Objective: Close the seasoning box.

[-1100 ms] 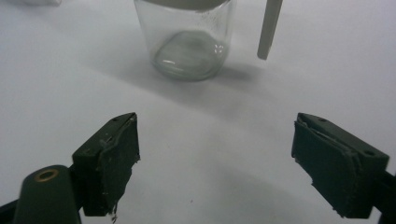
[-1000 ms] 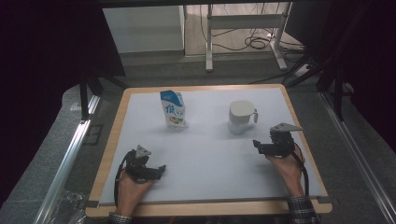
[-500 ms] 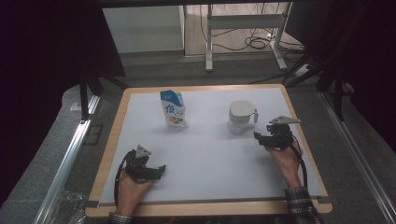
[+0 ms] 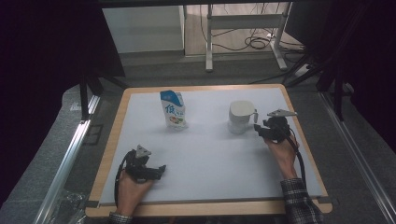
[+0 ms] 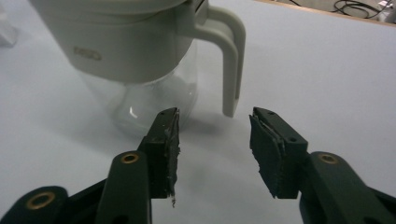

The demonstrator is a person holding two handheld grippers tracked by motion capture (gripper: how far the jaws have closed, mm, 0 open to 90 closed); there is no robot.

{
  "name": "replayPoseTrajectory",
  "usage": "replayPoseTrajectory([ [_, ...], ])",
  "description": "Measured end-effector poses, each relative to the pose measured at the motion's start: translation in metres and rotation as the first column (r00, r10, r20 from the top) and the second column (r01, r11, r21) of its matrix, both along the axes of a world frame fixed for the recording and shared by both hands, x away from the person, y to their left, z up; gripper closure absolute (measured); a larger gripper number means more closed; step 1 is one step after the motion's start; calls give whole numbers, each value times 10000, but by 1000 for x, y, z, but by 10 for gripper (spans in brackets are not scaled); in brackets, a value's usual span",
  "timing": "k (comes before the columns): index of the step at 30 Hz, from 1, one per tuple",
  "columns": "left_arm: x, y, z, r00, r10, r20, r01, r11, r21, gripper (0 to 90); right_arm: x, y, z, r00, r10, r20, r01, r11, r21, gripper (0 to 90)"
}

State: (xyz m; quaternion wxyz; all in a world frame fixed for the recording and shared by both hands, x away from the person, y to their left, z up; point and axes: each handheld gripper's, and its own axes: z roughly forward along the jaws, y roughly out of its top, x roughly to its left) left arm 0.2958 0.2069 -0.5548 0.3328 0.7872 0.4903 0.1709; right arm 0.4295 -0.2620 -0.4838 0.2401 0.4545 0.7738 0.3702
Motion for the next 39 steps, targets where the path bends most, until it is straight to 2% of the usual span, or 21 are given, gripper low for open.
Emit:
replayPoseTrajectory([
  [10, 0, 0, 0, 10000, 8, 11, -8, 10000, -20, 1, 14, 9, -1, 9993, -338, 173, 343, 9990, -295, 544],
  [13, 0, 0, 0, 10000, 13, 5, -13, 10000, -31, 1, 16, 10, -2, 9989, -434, 196, 439, 9987, -263, 553],
  [15, 0, 0, 0, 10000, 8, 10, -8, 10000, -18, 1, 20, 11, -3, 9984, -559, 25, 559, 9983, -183, 579],
  [27, 0, 0, 0, 10000, 13, 6, -13, 10000, -31, 1, 31, 15, -4, 9975, -700, 129, 702, 9973, -194, 626],
  [32, 0, 0, 0, 10000, 17, 7, -17, 10000, -29, 1, 35, 16, -6, 9963, -825, 246, 823, 9966, 101, 655],
  [39, 0, 0, 0, 10000, 13, 14, -13, 10000, -13, 1, 39, 21, -4, 9954, -897, 340, 897, 9960, -3, 698],
])
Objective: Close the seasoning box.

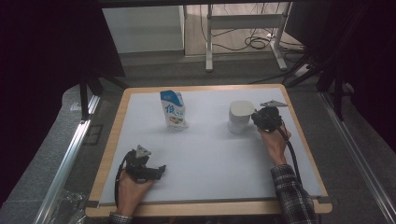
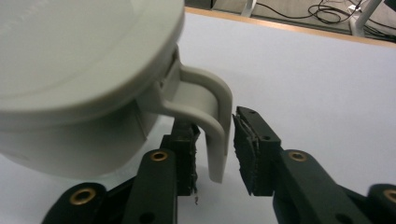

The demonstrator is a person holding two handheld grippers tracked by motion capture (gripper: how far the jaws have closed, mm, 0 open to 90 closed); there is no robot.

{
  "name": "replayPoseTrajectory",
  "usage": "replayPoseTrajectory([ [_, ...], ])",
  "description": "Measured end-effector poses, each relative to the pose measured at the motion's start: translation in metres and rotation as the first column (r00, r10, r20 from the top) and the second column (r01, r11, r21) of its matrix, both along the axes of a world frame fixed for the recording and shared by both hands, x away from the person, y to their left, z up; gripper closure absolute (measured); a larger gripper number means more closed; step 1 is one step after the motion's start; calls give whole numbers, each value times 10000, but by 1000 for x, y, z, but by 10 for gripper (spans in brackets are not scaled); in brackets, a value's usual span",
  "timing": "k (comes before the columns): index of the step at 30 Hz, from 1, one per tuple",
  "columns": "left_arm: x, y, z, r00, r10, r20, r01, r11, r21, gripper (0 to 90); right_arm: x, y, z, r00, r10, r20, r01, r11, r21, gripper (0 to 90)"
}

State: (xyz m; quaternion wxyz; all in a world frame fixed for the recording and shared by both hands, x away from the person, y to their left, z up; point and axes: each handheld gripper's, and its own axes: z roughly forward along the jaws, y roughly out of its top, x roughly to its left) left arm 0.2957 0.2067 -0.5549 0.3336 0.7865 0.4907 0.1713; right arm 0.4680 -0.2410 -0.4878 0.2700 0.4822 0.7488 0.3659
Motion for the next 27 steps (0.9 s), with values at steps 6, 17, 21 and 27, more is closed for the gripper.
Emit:
replayPoseTrajectory([
  [6, 0, 0, 0, 10000, 5, -3, -5, 10000, -14, 1, 2, 3, -1, 9999, -149, -2, 149, 9996, -219, 751],
  [17, 0, 0, 0, 10000, 0, -2, 0, 10000, -13, 1, 2, 4, -6, 9987, -297, 426, 297, 9996, 9, 807],
  [21, 0, 0, 0, 10000, 1, 5, -1, 10000, -2, 1, 2, 2, -6, 9989, -270, 392, 264, 9995, 168, 807],
  [27, 0, 0, 0, 10000, 2, 0, -2, 10000, -9, 1, 1, 1, -7, 9987, -296, 419, 282, 9990, 353, 804],
])
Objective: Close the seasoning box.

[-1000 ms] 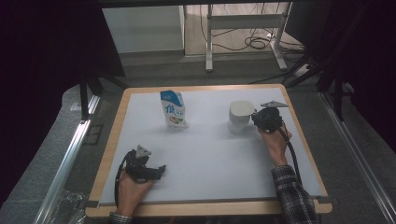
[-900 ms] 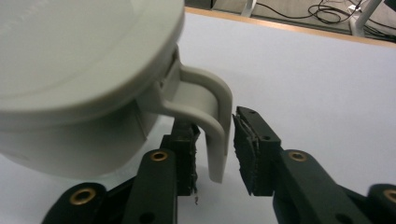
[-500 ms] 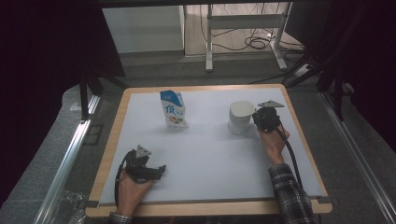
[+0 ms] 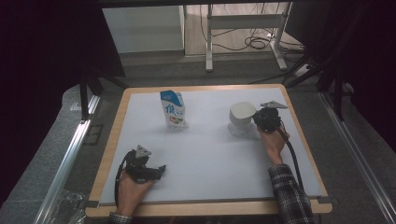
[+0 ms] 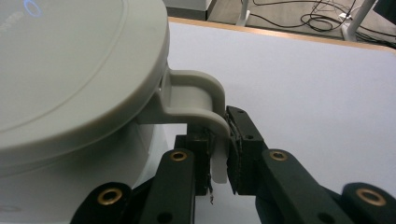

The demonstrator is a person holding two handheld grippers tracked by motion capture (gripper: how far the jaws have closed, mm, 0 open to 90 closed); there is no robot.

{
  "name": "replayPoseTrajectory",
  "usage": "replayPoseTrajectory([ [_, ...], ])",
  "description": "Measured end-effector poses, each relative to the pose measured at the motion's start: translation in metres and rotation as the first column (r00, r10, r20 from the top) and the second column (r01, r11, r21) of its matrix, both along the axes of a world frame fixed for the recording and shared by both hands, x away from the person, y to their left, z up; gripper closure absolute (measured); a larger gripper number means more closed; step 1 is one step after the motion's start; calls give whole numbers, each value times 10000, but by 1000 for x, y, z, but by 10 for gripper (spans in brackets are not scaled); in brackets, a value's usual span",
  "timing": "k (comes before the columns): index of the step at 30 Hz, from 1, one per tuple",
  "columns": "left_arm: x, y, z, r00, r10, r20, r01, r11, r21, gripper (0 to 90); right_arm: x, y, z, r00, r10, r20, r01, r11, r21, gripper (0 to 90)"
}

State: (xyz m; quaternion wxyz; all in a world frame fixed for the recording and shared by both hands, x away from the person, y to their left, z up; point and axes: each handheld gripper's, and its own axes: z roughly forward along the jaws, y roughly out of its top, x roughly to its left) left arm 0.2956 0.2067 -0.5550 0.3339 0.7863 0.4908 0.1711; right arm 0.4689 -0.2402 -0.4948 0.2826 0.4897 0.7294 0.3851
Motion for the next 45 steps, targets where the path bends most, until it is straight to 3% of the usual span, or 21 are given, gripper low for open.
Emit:
replayPoseTrajectory([
  [16, 0, 0, 0, 10000, -2, 6, 2, 10000, 4, 1, -14, -6, 7, 9992, 388, -75, -383, 9975, 587, 798],
  [29, 0, 0, 0, 10000, 1, 4, -1, 10000, 6, 1, -36, -4, 12, 9955, 928, -216, -904, 9915, 937, 796],
  [45, 0, 0, 0, 10000, -5, -3, 5, 10000, 32, 1, -74, 8, 8, 9873, 1538, -407, -1472, 9802, 1328, 792],
])
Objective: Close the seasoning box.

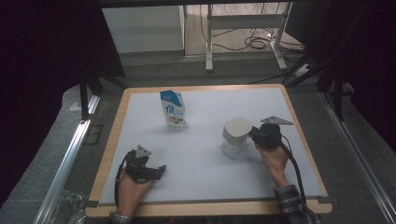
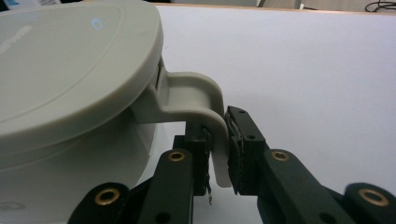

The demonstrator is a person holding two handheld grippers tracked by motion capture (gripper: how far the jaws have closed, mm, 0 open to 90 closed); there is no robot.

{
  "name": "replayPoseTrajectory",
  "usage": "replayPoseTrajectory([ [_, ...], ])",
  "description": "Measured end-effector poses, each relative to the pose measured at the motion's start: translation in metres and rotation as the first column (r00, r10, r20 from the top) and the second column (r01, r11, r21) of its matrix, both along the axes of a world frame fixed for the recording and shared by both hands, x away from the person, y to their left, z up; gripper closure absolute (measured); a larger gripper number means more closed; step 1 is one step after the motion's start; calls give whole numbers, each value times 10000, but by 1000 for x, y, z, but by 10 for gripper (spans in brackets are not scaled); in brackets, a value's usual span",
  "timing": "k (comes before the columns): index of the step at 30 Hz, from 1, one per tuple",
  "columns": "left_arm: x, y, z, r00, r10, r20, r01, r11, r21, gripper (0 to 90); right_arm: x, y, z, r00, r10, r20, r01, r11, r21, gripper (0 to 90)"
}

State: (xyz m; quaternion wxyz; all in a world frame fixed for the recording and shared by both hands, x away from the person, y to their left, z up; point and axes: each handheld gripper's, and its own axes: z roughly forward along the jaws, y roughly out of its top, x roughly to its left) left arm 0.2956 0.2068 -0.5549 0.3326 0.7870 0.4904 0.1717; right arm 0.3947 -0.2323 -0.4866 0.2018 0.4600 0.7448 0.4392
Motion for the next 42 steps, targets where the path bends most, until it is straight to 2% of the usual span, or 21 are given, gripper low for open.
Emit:
replayPoseTrajectory([
  [6, 0, 0, 0, 10000, 3, 2, -3, 10000, -4, 1, -13, 7, -2, 9998, 116, -139, -116, 9999, -32, 791],
  [9, 0, 0, 0, 10000, 2, 2, -2, 10000, -2, 1, -18, 9, -3, 10000, 10, -89, -12, 9999, -172, 790],
  [14, 0, 0, 0, 10000, 8, -1, -8, 10000, -19, 1, -24, 11, -10, 9998, -127, -184, 125, 9999, -68, 786],
  [21, 0, 0, 0, 10000, 8, -1, -8, 10000, -14, 1, -32, 11, -15, 9997, -155, 180, 157, 9999, -69, 778],
  [26, 0, 0, 0, 10000, 4, 7, -4, 10000, -6, 1, -33, 8, -16, 10000, 31, 79, -32, 10000, 72, 763],
  [28, 0, 0, 0, 10000, 4, 6, -4, 10000, -3, 1, -32, 6, -15, 9997, 245, -55, -244, 9996, 118, 714],
  [32, 0, 0, 0, 10000, 4, 6, -4, 10000, -3, 1, -34, 5, -13, 9991, 410, -71, -412, 9987, -310, 632],
  [37, 0, 0, 0, 10000, 10, 3, -10, 10000, -16, 1, -38, 1, -10, 9979, 628, -148, -636, 9964, -555, 560],
  [42, 0, 0, 0, 10000, 7, 3, -7, 10000, -12, 1, -40, -4, -5, 9961, 830, -295, -846, 9948, -567, 543],
])
